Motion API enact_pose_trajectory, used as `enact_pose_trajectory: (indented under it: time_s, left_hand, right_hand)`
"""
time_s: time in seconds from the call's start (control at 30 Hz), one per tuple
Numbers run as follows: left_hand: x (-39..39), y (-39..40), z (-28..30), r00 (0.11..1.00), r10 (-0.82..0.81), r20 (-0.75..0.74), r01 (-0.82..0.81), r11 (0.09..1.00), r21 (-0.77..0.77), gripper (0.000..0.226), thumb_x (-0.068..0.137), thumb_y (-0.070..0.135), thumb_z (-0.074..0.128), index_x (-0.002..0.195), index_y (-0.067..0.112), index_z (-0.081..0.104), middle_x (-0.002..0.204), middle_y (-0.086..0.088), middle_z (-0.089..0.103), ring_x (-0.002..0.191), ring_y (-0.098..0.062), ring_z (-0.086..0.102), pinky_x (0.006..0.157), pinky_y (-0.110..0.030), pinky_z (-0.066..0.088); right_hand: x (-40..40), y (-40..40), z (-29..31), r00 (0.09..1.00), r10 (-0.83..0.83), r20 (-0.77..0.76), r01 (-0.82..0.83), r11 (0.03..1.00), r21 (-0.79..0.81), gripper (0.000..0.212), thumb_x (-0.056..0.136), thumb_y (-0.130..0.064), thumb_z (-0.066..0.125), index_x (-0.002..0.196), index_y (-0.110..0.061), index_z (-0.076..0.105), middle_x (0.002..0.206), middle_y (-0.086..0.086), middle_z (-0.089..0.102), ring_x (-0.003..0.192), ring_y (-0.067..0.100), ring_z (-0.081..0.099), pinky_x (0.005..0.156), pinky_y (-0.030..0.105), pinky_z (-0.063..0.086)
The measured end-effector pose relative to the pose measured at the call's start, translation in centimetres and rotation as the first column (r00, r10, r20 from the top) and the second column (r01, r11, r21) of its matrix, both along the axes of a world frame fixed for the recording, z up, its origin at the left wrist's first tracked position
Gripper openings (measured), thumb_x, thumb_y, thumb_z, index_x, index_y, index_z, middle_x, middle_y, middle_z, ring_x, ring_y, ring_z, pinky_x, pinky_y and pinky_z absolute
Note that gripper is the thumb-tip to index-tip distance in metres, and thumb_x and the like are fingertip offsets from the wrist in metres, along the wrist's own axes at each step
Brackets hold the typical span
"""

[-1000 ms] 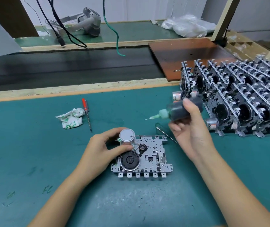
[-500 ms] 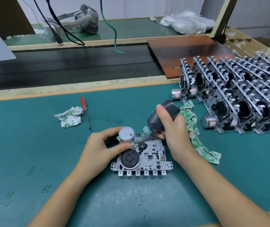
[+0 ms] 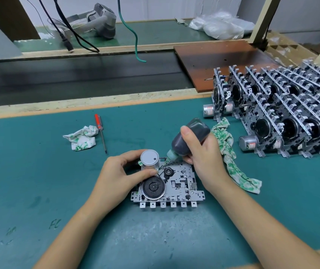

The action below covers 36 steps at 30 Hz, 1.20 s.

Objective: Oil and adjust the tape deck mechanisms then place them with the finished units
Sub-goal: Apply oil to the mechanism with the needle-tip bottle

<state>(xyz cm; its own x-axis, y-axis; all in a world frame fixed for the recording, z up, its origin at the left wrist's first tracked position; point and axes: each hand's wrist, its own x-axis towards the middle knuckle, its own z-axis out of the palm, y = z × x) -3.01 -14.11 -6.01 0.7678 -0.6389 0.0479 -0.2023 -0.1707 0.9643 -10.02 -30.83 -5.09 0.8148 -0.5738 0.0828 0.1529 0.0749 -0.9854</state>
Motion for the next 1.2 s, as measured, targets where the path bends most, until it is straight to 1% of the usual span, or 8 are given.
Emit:
enact_pose_trajectory:
  time_s: [0.3,0.57,0.7,0.77,0.9,0.97,1.1,1.2]
  left_hand:
    - [-0.1,0.0,0.0,0.999,0.021,0.026,-0.022,0.999,0.035,0.032,0.064,0.026,0.079,0.093,0.034,0.069,0.095,0.02,0.072,0.093,0.002,0.066,0.084,-0.011,0.047]
    - [-2.3,-1.6,0.9,0.867,0.182,0.464,-0.318,0.918,0.235,0.028,0.075,0.04,0.075,0.098,0.032,0.061,0.092,0.021,0.061,0.088,-0.005,0.055,0.078,-0.023,0.04]
    - [-1.9,-2.0,1.2,0.927,0.253,0.277,-0.32,0.918,0.233,0.024,0.084,0.032,0.069,0.106,0.028,0.062,0.088,0.019,0.064,0.074,-0.008,0.057,0.075,-0.026,0.042]
    - [-1.6,-2.8,1.5,0.95,0.312,-0.018,-0.307,0.943,0.131,0.021,0.089,0.023,0.064,0.11,0.02,0.063,0.093,0.01,0.068,0.082,-0.009,0.061,0.081,-0.023,0.046]
    - [-1.5,-3.9,1.8,0.644,-0.031,-0.764,-0.29,0.914,-0.282,0.03,0.097,0.001,0.04,0.09,0.0,0.069,0.084,-0.019,0.064,0.067,-0.025,0.064,0.066,-0.035,0.057]
    - [-2.4,-4.1,2.2,0.339,-0.571,-0.747,-0.207,0.73,-0.652,0.042,0.098,0.0,0.03,0.085,-0.013,0.068,0.083,-0.027,0.062,0.073,-0.034,0.064,0.078,-0.047,0.054]
    - [-2.8,-4.9,1.9,0.345,-0.749,-0.565,-0.253,0.506,-0.825,0.056,0.092,0.01,0.014,0.112,-0.02,0.057,0.115,-0.034,0.06,0.111,-0.044,0.056,0.1,-0.047,0.039]
    - [-2.5,-5.4,0.8,0.215,-0.714,-0.667,-0.377,0.569,-0.731,0.034,0.083,-0.006,0.045,0.109,-0.024,0.057,0.111,-0.044,0.055,0.1,-0.058,0.057,0.089,-0.066,0.045]
  right_hand:
    - [0.0,0.1,0.2,1.0,-0.011,-0.005,0.011,0.999,0.034,0.019,0.091,-0.021,0.058,0.076,-0.016,0.047,0.052,-0.019,0.05,0.049,-0.003,0.049,0.043,0.009,0.037]
    - [-0.9,-1.9,1.5,0.988,-0.14,0.064,0.109,0.93,0.35,0.038,0.072,-0.044,0.062,0.079,-0.008,0.051,0.06,-0.004,0.056,0.048,0.007,0.044,0.039,0.013,0.035]
    - [-1.2,-3.4,2.3,0.958,-0.226,0.179,0.035,0.708,0.706,0.033,0.081,-0.044,0.057,0.081,-0.012,0.051,0.068,0.001,0.054,0.051,0.004,0.039,0.038,0.012,0.034]
    - [-1.1,-3.6,2.5,0.946,-0.27,0.178,0.026,0.612,0.79,0.033,0.08,-0.045,0.058,0.081,-0.013,0.052,0.071,0.0,0.053,0.052,0.005,0.039,0.038,0.011,0.033]
    - [-1.0,-3.2,2.6,0.947,-0.256,0.193,-0.014,0.568,0.823,0.034,0.074,-0.047,0.062,0.078,-0.014,0.052,0.069,-0.001,0.05,0.05,0.005,0.037,0.037,0.012,0.033]
    - [-1.1,-2.8,2.7,0.953,-0.237,0.191,-0.019,0.581,0.813,0.037,0.07,-0.048,0.064,0.077,-0.014,0.05,0.066,-0.001,0.048,0.049,0.005,0.034,0.036,0.013,0.032]
    - [-1.3,-1.5,2.6,0.963,-0.178,0.201,-0.023,0.692,0.721,0.032,0.067,-0.048,0.063,0.063,-0.017,0.057,0.057,-0.002,0.05,0.042,0.004,0.039,0.032,0.013,0.028]
    - [-1.6,-0.4,2.5,0.973,-0.117,0.199,-0.016,0.826,0.564,0.032,0.075,-0.048,0.058,0.074,-0.016,0.052,0.057,-0.004,0.053,0.045,0.005,0.047,0.033,0.014,0.028]
